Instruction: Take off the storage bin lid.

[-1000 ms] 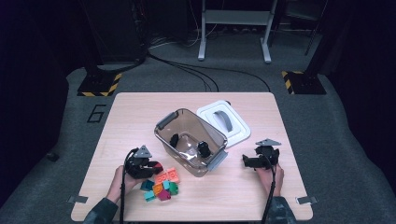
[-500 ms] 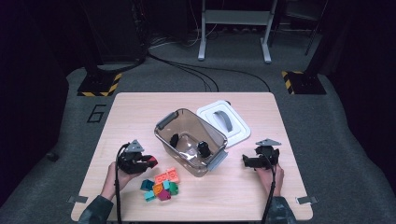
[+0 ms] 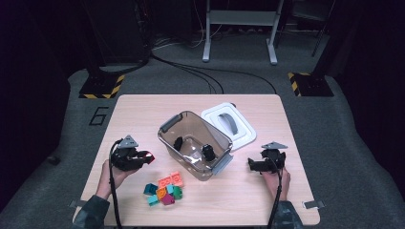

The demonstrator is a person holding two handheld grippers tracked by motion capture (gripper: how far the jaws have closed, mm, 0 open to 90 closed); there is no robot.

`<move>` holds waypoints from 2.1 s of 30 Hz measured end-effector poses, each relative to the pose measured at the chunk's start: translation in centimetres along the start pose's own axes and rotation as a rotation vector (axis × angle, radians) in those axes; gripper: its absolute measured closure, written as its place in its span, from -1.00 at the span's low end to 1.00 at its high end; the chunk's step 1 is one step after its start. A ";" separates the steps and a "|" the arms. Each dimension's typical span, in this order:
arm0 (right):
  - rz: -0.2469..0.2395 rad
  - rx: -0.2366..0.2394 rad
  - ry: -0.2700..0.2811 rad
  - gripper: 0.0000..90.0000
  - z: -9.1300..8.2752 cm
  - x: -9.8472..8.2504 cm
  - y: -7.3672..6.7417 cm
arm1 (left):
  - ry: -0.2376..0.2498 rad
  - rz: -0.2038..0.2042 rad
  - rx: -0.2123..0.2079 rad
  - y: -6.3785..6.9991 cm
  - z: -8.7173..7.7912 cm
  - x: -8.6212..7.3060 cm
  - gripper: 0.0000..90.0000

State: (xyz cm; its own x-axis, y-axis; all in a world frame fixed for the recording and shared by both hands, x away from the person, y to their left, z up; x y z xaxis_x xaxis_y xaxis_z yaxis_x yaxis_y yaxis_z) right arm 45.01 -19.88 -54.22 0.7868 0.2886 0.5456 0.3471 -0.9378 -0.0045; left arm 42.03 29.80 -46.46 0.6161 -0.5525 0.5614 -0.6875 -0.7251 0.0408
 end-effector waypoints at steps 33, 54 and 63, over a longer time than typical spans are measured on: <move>0.001 0.000 0.000 -0.96 0.0 0.0 0.0 | 0.046 0.006 0.069 -2.0 -4.1 4.4 0.49; 0.001 0.000 0.000 -0.96 0.0 0.0 0.0 | 0.096 0.057 0.102 -1.7 -6.5 9.1 0.49; 0.001 0.000 0.000 -0.96 0.0 0.0 0.0 | 0.098 0.091 0.085 -0.8 -6.2 11.0 0.49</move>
State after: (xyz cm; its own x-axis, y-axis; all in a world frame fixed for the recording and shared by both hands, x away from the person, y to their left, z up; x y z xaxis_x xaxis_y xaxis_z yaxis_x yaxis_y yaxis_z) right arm 45.01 -19.87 -54.22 0.7874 0.2872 0.5454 0.3460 -0.9382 -0.0055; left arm 46.96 26.86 -35.23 0.5099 -0.5776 0.6374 -0.7008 -0.7087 -0.0816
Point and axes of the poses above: each handheld gripper's, and its own axes: z roughly forward along the jaws, x roughly out of its top, y roughly to its right, the point moved 2 cm from there along z, roughly forward along the jaws, and after that the axes turned 13 degrees about -y, right-handed, at the moved point
